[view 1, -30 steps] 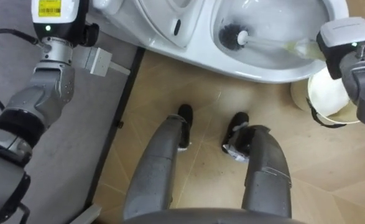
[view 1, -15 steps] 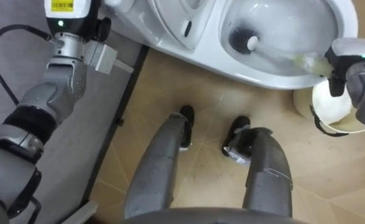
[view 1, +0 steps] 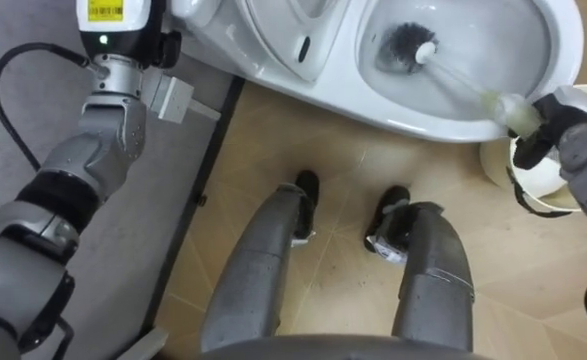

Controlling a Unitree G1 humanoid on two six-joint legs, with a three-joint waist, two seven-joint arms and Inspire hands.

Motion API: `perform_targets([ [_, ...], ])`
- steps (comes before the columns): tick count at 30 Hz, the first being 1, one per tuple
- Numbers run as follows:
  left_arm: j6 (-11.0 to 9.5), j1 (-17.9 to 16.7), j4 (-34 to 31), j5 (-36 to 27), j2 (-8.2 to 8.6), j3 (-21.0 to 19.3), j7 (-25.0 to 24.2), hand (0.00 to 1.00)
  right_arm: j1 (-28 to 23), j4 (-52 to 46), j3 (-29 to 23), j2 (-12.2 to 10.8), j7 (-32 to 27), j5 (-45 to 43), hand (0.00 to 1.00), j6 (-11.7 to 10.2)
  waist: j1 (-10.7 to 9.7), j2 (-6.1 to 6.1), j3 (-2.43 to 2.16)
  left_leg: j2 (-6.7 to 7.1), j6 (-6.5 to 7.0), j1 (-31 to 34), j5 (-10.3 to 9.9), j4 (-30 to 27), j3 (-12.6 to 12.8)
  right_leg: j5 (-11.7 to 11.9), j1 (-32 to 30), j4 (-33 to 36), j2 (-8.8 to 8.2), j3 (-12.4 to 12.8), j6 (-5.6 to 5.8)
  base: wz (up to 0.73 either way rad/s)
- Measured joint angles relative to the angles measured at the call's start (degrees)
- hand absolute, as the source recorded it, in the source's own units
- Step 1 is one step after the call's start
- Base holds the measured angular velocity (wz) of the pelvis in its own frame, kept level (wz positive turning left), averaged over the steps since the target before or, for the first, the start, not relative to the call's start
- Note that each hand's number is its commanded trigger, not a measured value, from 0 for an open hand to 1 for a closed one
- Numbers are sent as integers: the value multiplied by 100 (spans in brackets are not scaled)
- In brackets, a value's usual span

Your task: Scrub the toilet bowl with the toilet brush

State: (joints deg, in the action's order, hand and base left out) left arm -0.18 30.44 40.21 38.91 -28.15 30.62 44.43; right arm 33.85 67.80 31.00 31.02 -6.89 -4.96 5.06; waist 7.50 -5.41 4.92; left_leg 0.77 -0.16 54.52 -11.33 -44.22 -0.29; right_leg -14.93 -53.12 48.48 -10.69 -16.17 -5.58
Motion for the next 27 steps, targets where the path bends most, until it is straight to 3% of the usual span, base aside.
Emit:
perform_targets([
  [4, -13, 22, 34, -1, -7, -120, 217, 0, 155, 6, -157, -112, -223, 517, 100, -7, -83, 101, 4, 10, 0, 172, 50, -49, 31, 14, -213, 108, -30, 45, -22, -1],
  [14, -7, 115, 154, 18, -40, -202, 479, 0, 578, -161, -316, -152, -511, 370, 100, -11, -295, 317, 35, 5, -17, 319, 169, -66, 41, 92, -378, 149, -65, 52, -13, 0],
  [19, -14, 114, 141, 238, -38, -320, 363, 0, 595, -305, -388, -127, -651, -1122, 100, -28, -316, 312, 32, 12, -18, 331, 204, -91, 43, 142, -360, 119, -71, 30, 9, -1],
  [27, -17, 200, 142, 446, -28, -338, -113, 0, 603, -579, 10, -98, -399, -3162, 100, -5, -69, 289, 32, -76, -14, 196, 196, -64, 24, 245, -174, -85, 42, -17, -3, -8],
])
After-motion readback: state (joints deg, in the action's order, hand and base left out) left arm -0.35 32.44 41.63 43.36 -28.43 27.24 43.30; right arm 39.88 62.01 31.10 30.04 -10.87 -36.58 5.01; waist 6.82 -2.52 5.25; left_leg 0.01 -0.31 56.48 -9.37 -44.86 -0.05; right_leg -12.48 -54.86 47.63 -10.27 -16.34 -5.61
